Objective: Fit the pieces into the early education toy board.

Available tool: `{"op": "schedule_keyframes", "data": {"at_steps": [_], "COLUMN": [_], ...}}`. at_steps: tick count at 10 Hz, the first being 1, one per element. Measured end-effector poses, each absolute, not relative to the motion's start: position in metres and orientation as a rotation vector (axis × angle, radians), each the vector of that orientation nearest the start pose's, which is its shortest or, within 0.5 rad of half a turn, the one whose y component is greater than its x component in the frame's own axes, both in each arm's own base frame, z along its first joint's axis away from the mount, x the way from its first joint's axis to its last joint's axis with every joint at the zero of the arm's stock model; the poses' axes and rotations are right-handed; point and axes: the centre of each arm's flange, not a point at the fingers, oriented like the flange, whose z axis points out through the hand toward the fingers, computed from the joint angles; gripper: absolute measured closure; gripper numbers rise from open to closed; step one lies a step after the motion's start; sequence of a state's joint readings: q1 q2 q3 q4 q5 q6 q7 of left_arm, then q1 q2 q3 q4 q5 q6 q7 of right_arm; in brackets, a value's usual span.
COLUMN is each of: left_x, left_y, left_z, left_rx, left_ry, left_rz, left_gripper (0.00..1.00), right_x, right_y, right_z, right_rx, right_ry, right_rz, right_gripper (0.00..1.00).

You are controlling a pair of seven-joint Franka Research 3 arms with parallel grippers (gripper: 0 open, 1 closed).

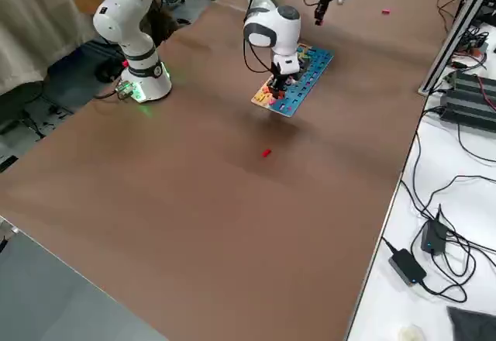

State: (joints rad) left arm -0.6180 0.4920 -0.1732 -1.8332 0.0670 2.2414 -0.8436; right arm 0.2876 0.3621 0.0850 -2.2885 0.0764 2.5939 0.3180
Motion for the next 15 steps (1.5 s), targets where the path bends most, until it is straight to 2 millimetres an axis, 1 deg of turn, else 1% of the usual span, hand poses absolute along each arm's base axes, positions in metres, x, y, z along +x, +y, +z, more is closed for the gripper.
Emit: {"op": "schedule_keyframes", "data": {"at_steps": [2, 4, 6, 8, 11, 15], "left_x": [0.438, 0.44, 0.437, 0.433, 0.436, 0.436], "left_y": [-0.469, -0.481, -0.496, -0.508, -0.509, -0.509], "left_z": [0.238, 0.221, 0.211, 0.208, 0.196, 0.188], "left_rx": [-3.117, -3.118, -3.123, -3.128, -3.127, -3.127], "left_ry": [-0.057, -0.077, -0.076, -0.069, -0.07, -0.056], "left_rz": [0.111, 0.125, 0.128, 0.124, 0.128, 0.129], "left_gripper": [0.74, 0.74, 0.74, 0.74, 0.74, 0.74], "right_x": [0.488, 0.488, 0.488, 0.487, 0.482, 0.48], "right_y": [0.192, 0.192, 0.192, 0.192, 0.193, 0.192], "right_z": [0.188, 0.188, 0.188, 0.187, 0.184, 0.183], "right_rx": [-3.094, -3.095, -3.097, -3.099, -3.105, -3.105], "right_ry": [0.022, 0.019, 0.009, 0.001, -0.013, -0.013], "right_rz": [0.118, 0.119, 0.119, 0.12, 0.135, 0.137], "right_gripper": [0.6, 0.6, 0.6, 0.6, 0.6, 0.6]}}
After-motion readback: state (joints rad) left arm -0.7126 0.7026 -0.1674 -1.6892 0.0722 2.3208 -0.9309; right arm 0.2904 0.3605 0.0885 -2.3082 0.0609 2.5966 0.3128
